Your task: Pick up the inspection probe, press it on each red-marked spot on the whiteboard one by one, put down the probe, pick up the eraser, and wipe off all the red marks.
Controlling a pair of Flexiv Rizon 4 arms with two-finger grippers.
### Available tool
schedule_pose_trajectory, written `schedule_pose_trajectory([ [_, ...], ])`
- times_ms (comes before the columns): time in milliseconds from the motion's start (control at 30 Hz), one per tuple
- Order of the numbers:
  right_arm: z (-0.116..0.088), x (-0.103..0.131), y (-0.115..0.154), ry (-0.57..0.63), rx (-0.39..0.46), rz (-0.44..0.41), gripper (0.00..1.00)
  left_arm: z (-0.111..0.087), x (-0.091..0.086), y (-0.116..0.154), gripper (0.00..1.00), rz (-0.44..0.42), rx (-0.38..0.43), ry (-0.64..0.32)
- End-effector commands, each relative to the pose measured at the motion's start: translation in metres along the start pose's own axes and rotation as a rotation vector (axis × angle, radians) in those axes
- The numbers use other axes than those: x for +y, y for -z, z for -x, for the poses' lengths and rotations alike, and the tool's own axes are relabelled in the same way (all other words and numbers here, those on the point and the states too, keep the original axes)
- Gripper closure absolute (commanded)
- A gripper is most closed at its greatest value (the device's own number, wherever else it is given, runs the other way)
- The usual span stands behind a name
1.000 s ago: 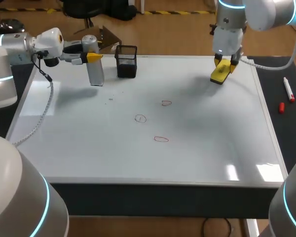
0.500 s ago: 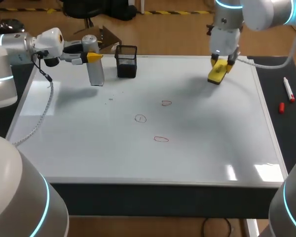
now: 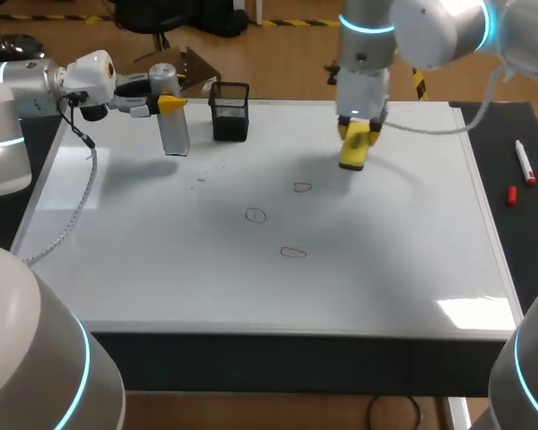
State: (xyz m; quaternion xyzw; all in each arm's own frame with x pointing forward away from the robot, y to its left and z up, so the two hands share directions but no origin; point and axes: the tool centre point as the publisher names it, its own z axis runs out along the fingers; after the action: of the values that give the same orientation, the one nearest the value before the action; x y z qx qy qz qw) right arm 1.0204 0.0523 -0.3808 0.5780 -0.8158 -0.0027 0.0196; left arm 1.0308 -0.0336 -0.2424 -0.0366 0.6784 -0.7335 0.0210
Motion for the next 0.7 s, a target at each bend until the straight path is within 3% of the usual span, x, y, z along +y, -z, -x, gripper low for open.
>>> schedule_pose_trajectory([
  [33, 0.014, 0.022, 0.009, 0.038, -0.001, -0.031, 1.0, 0.0, -0.001, 0.0, 1.0, -0.001, -0.001, -0.002],
  [333, 0.051, 0.063, 0.018, 0.122, -0.029, -0.069, 1.0, 0.0, -0.001, 0.0, 1.0, -0.001, -0.001, -0.002],
  [700, 0.106, 0.107, 0.002, 0.225, -0.024, -0.075, 1.0, 0.0, -0.001, 0.0, 1.0, -0.001, -0.001, -0.002],
])
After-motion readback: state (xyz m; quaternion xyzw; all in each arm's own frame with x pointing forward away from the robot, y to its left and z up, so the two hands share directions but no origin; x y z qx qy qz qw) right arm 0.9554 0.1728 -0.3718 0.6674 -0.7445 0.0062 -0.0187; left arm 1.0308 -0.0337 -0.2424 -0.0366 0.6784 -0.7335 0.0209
